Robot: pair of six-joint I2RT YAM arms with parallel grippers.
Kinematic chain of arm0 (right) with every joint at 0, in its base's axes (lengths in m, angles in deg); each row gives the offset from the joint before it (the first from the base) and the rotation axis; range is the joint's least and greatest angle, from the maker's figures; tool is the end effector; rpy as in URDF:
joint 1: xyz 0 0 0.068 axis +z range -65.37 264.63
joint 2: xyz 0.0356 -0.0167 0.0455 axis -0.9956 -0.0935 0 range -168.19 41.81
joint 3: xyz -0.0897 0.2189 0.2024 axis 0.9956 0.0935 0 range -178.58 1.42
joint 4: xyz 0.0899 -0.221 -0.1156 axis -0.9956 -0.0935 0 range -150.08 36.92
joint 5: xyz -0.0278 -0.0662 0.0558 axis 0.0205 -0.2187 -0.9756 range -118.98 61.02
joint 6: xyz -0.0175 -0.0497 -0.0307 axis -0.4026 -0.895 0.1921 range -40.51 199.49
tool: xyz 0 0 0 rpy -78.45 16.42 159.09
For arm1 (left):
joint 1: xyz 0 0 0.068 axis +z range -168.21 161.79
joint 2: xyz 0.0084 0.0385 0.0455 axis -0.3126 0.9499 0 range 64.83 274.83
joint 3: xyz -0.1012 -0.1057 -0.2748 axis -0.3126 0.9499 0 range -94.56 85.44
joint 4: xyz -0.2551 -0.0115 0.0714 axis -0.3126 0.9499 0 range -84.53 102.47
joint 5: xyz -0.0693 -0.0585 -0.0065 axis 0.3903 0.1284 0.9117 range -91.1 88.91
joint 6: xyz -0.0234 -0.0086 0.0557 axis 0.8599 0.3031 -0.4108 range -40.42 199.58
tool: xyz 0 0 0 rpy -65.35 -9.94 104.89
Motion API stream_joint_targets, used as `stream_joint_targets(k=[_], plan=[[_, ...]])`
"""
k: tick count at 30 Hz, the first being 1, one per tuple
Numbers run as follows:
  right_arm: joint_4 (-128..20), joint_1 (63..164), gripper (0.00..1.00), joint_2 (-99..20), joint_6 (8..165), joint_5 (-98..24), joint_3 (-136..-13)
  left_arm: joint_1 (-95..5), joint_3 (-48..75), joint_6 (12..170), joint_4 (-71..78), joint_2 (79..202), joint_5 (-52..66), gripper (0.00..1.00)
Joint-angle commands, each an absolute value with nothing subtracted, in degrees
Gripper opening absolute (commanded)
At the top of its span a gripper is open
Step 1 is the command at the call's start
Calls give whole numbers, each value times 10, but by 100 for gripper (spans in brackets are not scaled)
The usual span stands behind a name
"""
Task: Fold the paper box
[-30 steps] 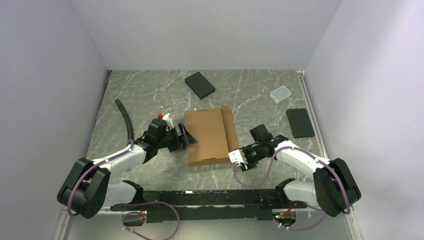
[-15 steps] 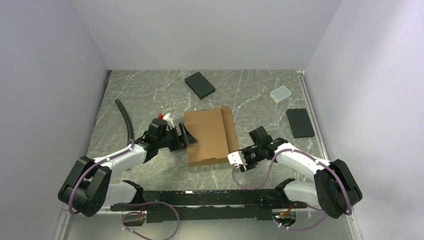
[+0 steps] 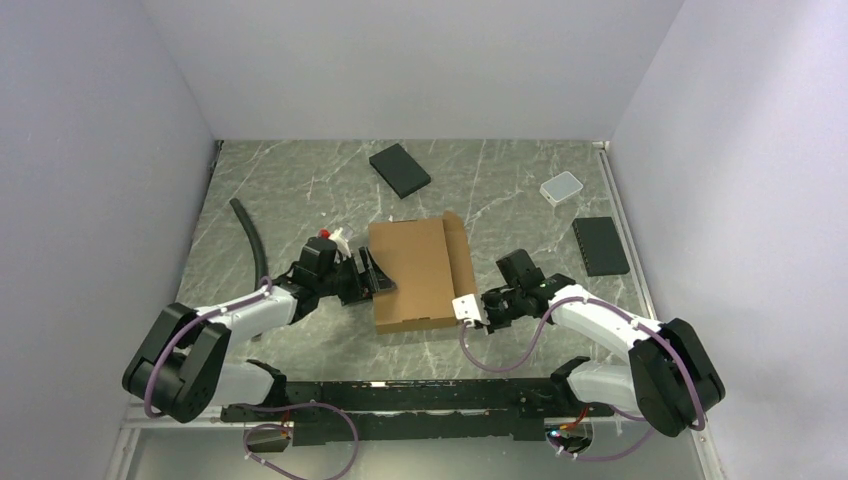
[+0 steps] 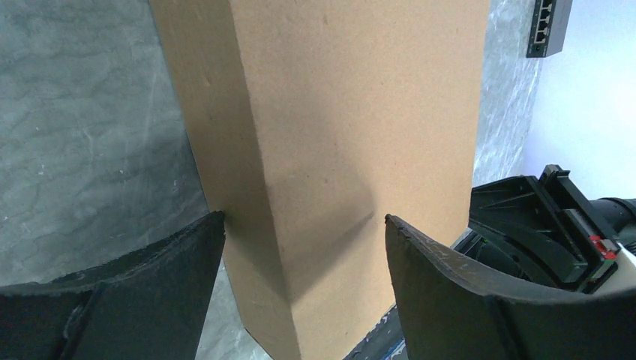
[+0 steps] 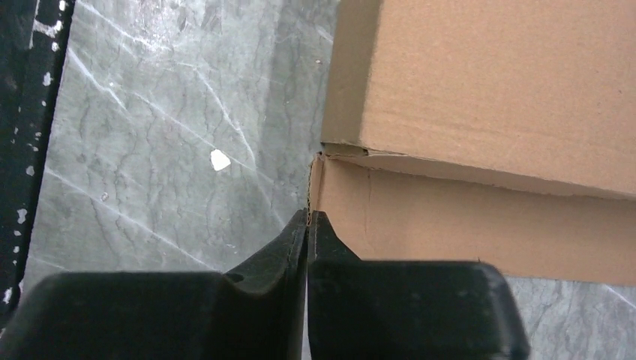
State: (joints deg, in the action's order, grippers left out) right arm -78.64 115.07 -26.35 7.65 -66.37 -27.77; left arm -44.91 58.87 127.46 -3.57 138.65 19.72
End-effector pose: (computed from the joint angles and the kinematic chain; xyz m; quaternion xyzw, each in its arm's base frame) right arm 0.1460 0.1180 0.1859 -0.7638 0.5247 0.2187 0.3058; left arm 0.2072 -0.1222 0.1908 -0.0851 0.8842 -0.3895 0.2433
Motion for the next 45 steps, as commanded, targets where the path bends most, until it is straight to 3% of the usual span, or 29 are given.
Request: stream_joint_targets(k=[1,11,21,45], plan=[[-783,1153,0,-264,115,-705,-308,-448,586,1279,-61,1400,218,81],[-791,1154,0,-280,168,-707,-334,-448,577,1275,-54,1417,234,74],[-772,1217,0,-305,241,-618,-373,-448,549,1277,-23,1449,251,67],[-782,1228,0,-297,277,-546,-336,-448,544,1266,22,1438,230,67]])
